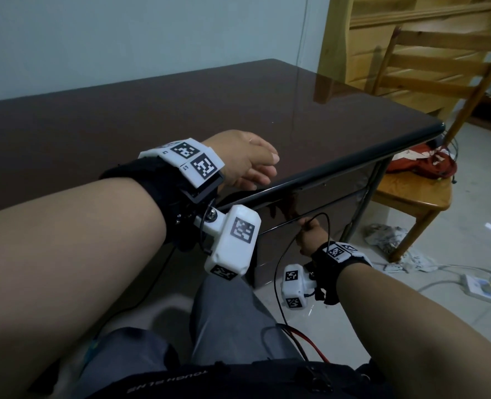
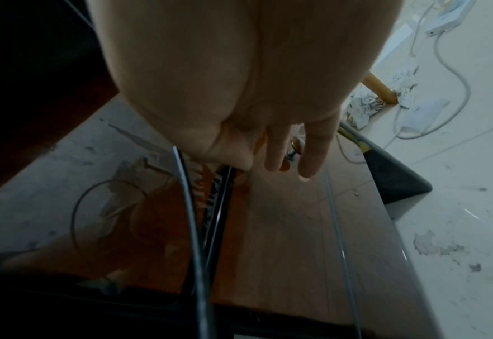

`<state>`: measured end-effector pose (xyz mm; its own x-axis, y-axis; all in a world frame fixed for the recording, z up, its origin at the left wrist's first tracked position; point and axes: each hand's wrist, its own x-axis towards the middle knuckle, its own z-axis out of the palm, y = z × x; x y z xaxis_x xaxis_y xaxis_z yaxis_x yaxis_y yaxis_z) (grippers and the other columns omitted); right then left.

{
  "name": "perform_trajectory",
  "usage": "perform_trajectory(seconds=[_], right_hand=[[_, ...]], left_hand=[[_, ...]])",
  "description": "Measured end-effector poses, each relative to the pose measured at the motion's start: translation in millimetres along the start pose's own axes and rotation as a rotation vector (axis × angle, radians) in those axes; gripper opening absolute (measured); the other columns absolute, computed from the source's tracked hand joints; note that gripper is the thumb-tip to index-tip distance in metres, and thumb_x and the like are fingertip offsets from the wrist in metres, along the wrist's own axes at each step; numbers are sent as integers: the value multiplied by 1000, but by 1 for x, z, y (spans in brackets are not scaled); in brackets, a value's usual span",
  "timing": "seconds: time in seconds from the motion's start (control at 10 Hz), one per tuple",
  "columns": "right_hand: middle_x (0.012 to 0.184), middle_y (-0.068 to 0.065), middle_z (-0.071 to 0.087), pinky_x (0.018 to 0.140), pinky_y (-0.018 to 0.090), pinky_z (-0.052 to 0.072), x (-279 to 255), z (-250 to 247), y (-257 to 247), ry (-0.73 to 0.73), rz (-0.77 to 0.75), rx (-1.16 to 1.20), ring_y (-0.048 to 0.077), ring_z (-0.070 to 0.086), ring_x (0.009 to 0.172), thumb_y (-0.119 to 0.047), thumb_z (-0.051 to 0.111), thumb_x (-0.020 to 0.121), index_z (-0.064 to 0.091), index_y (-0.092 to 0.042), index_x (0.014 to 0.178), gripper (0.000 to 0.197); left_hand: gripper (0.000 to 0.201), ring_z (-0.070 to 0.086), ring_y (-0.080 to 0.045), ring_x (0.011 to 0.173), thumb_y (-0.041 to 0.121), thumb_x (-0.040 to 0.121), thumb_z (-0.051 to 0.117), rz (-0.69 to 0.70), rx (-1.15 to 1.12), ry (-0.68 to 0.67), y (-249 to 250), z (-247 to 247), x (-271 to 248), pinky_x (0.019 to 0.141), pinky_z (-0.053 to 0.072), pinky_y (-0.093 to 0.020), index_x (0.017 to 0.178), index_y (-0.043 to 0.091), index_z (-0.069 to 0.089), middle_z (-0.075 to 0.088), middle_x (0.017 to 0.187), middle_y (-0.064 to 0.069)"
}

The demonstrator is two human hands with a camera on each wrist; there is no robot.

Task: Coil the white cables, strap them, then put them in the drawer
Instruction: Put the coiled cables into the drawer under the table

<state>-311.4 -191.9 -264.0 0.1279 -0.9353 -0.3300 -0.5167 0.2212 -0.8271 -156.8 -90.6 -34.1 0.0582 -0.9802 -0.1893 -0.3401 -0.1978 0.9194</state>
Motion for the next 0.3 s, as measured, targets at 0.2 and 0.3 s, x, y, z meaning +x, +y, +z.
perform_trajectory(seconds=[0.2,0.3], right_hand=[[97,14,67,72,40,50,2,-19,-3,185,-42,-5,34,63,87,-10,43,88,49,-21,97,16],[73,5,59,61,29,46,-15,-37,-21,321,-37,91,28,58,71,-18,45,93,50,-14,98,8]], left_hand=[[4,61,-14,70,14,93,55,4,-8,-25,-7,2,-1,60,48,-22,96,15,58,65,88,-8],[4,62,-14,71,16,93,56,24,-22,-11,-4,-1,-2,62,48,-23,96,16,58,66,87,-7]])
